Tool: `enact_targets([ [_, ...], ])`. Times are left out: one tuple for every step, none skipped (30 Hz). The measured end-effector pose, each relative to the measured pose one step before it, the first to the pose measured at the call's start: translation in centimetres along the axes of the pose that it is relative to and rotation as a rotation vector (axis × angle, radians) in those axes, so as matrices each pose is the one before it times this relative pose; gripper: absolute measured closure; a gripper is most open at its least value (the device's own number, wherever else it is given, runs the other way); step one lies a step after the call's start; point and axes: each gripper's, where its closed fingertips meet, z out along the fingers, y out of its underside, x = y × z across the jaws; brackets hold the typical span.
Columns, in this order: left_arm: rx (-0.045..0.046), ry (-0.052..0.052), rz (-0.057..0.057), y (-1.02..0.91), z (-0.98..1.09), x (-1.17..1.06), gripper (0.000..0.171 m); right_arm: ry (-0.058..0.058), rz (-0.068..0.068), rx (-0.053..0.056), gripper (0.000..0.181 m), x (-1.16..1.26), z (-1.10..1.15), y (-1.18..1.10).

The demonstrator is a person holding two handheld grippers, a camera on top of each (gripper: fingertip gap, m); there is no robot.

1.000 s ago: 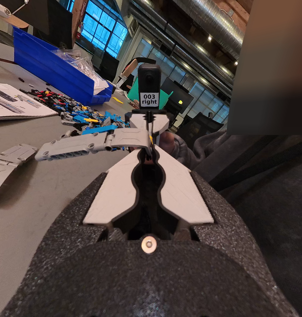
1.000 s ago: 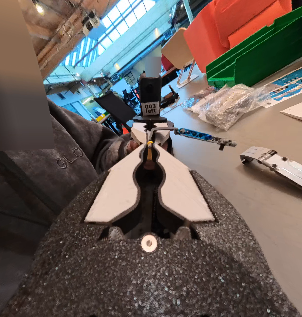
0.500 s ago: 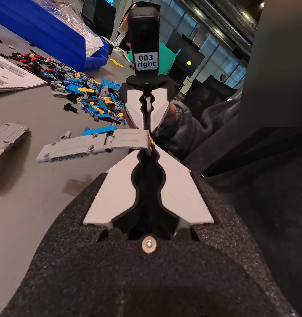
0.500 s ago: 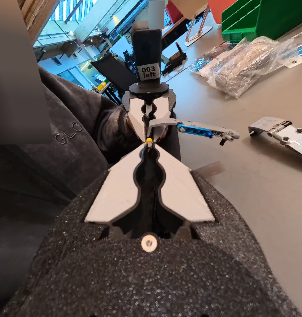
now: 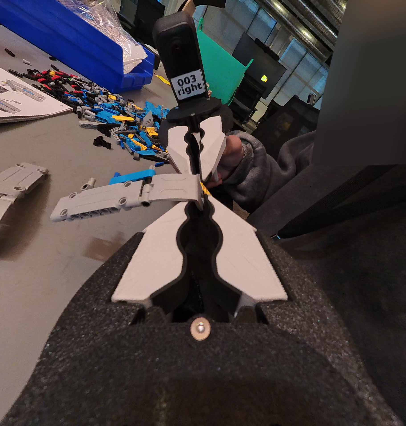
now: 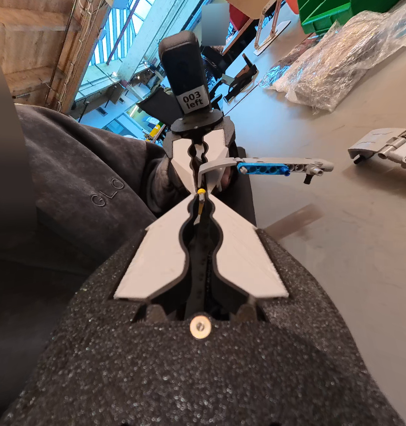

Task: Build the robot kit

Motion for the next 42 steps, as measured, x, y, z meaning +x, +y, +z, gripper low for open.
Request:
enact_targets([
  [-0.00497, 0.0115, -0.0003, 0.093, 0.028, 0.179, 0.167, 0.0015, -0.0243, -0.0157, 0.179, -0.133, 0.011, 0.183],
  [-0.0086, 0.0125, -0.0068, 0.122, 0.069, 0.14, 0.167, 0.0114, -0.036, -0.0213, 0.179, -0.115, -0.02, 0.216],
  [-0.00674, 0.0156, -0.0128, 0.086, 0.048, 0.127, 0.167, 0.018, -0.0434, -0.0208, 0.178, -0.098, -0.012, 0.144],
  [-0.00385, 0.0201, -0.0191, 0.041, 0.031, 0.131, 0.167, 0.0117, -0.0357, -0.017, 0.178, -0.112, -0.018, 0.099],
  [-0.00318, 0.0198, -0.0183, 0.055, 0.025, 0.126, 0.167, 0.0016, -0.0189, -0.0133, 0.179, -0.132, 0.006, 0.098],
  [-0.0013, 0.0106, -0.0147, -0.004, -0.012, 0.008, 0.167, 0.0038, -0.0158, -0.0021, 0.179, -0.023, 0.018, 0.028],
  [-0.00264, 0.0067, -0.0171, 0.026, -0.006, -0.058, 0.168, 0.0085, -0.0191, -0.0007, 0.179, 0.059, 0.021, 0.084],
  [-0.00394, 0.0089, -0.0111, 0.056, 0.008, 0.025, 0.168, 0.0057, -0.0186, -0.0014, 0.179, -0.005, 0.029, 0.077],
  [-0.00285, 0.0097, -0.0064, 0.041, 0.025, 0.107, 0.168, -0.007, 0.0011, -0.0037, 0.179, -0.11, 0.013, 0.082],
  [-0.00201, 0.002, -0.0071, 0.044, 0.033, -0.025, 0.168, -0.0054, 0.0061, -0.0039, 0.179, 0.017, -0.007, 0.06],
  [0.00228, 0.0033, -0.0031, -0.03, -0.039, -0.002, 0.168, -0.0082, 0.0079, 0.0027, 0.179, 0.015, 0.037, 0.009],
  [0.00182, 0.0009, 0.0018, -0.017, -0.022, 0.023, 0.168, -0.01, 0.0095, 0.0035, 0.179, -0.016, 0.024, -0.029],
  [-0.00255, -0.008, 0.0048, 0.064, 0.018, -0.071, 0.168, -0.0032, 0.0082, -0.0027, 0.179, 0.065, 0.023, 0.064],
  [-0.00514, -0.0091, 0.0121, 0.104, 0.081, -0.002, 0.168, -0.0077, 0.007, -0.0069, 0.179, -0.01, -0.011, 0.148],
  [-0.00236, -0.009, 0.0124, 0.048, 0.033, -0.016, 0.168, -0.0095, 0.0132, -0.0013, 0.179, -0.011, -0.014, 0.043],
  [0.00591, -0.0052, 0.0023, -0.053, -0.086, -0.054, 0.169, -0.0021, 0.012, 0.008, 0.179, 0.079, 0.074, -0.029],
  [0.00721, -0.0017, 0.0043, -0.077, -0.058, 0.027, 0.169, -0.0069, 0.0091, 0.0121, 0.179, -0.01, 0.038, -0.12],
  [-0.00603, -0.0071, 0.0095, 0.106, 0.079, -0.009, 0.169, -0.0014, -0.0008, -0.0035, 0.178, -0.019, -0.019, 0.064],
  [-0.00218, -0.0074, 0.0067, 0.025, 0.07, -0.053, 0.168, 0.0023, 0.0029, -0.0015, 0.178, 0.039, -0.053, 0.021],
  [-0.00203, -0.0004, -0.0011, 0.026, 0.016, -0.03, 0.169, -0.0012, 0.0096, 0.0022, 0.179, 0.052, -0.01, -0.014],
  [-0.00025, 0.0035, 0.0058, 0.031, 0.002, 0.101, 0.169, -0.0108, 0.0094, 0.0018, 0.179, -0.085, 0.035, 0.022],
  [0.00738, -0.0009, 0.0115, -0.095, -0.024, 0.099, 0.169, -0.0121, 0.0091, 0.0154, 0.178, -0.12, 0.007, -0.133],
  [-0.00239, -0.0035, 0.0047, 0.05, 0.036, 0.009, 0.168, -0.0077, 0.0105, 0.0025, 0.178, -0.028, -0.014, 0.027],
  [0.00133, -0.0029, 0.0005, -0.017, -0.005, -0.046, 0.168, 0.0008, 0.0056, -0.0034, 0.178, 0.047, -0.026, 0.013],
  [0.01635, -0.0027, -0.0004, -0.253, -0.143, -0.071, 0.168, 0.0017, 0.0098, 0.0119, 0.178, 0.05, 0.003, -0.271],
  [0.01968, 0.0065, -0.0056, -0.292, -0.192, 0.007, 0.168, -0.005, 0.0207, 0.0185, 0.179, 0.01, 0.054, -0.372],
  [0.01304, 0.0046, 0.0001, -0.203, -0.109, 0.056, 0.167, -0.0095, 0.0112, 0.0178, 0.179, -0.1, 0.03, -0.269],
  [0.00535, -0.0106, 0.0088, -0.086, -0.001, -0.068, 0.167, 0.0005, 0.0053, 0.0146, 0.179, 0.013, -0.048, -0.174],
  [0.00239, -0.0063, 0.0064, -0.021, -0.005, -0.024, 0.167, -0.0037, 0.0121, 0.0115, 0.178, -0.009, -0.027, -0.078],
  [0.00366, -0.0009, 0.0006, -0.045, -0.039, 0.002, 0.167, -0.0126, 0.0181, 0.0119, 0.178, -0.071, -0.006, -0.049],
  [0.00114, -0.0026, -0.0034, -0.013, -0.016, -0.066, 0.167, -0.0091, 0.019, 0.0045, 0.176, 0.007, 0.012, 0.013],
  [0.00105, 0.0002, -0.0032, -0.024, 0.005, -0.044, 0.167, -0.006, 0.0128, -0.0057, 0.175, 0.041, 0.031, 0.088],
  [-0.00187, 0.0004, -0.0004, 0.01, 0.016, -0.013, 0.167, -0.0059, 0.005, -0.013, 0.173, -0.052, 0.119, 0.164],
  [-0.00114, -0.0015, 0.0015, 0.018, 0.011, -0.007, 0.167, 0.002, -0.0044, -0.0017, 0.173, -0.01, 0.098, 0.019],
  [-0.00002, -0.0006, 0.0011, 0.003, 0.005, 0.008, 0.167, 0.0018, -0.004, 0.0014, 0.173, -0.004, 0.022, -0.02],
  [0.00245, -0.0017, 0.001, -0.03, -0.02, -0.011, 0.167, 0.0018, 0.0037, 0.0062, 0.173, 0.049, -0.072, -0.089],
  [0.00256, 0.0004, 0.001, -0.035, -0.026, 0.012, 0.167, 0.0024, 0.0081, 0.0111, 0.173, 0.081, -0.116, -0.166],
  [0.00114, -0.0007, 0.0005, -0.016, -0.008, 0.003, 0.167, 0.0048, 0.0065, 0.011, 0.173, 0.113, -0.162, -0.182],
  [0.00111, -0.0019, 0.0004, -0.011, -0.014, -0.025, 0.167, 0.0024, 0.0037, 0.0111, 0.172, 0.063, -0.167, -0.176],
  [-0.00043, 0.0003, 0.0005, 0.01, 0.004, 0.007, 0.166, -0.0054, 0.0032, 0.0084, 0.173, -0.072, -0.146, -0.125],
  [0.00012, -0.0045, 0.0, -0.014, 0.007, -0.063, 0.166, -0.0015, 0.0016, 0.005, 0.173, -0.049, -0.082, -0.081],
  [0.00028, -0.0045, -0.0013, -0.003, 0.003, -0.072, 0.166, -0.0016, 0.0, -0.0074, 0.175, -0.05, 0.022, 0.119],
])
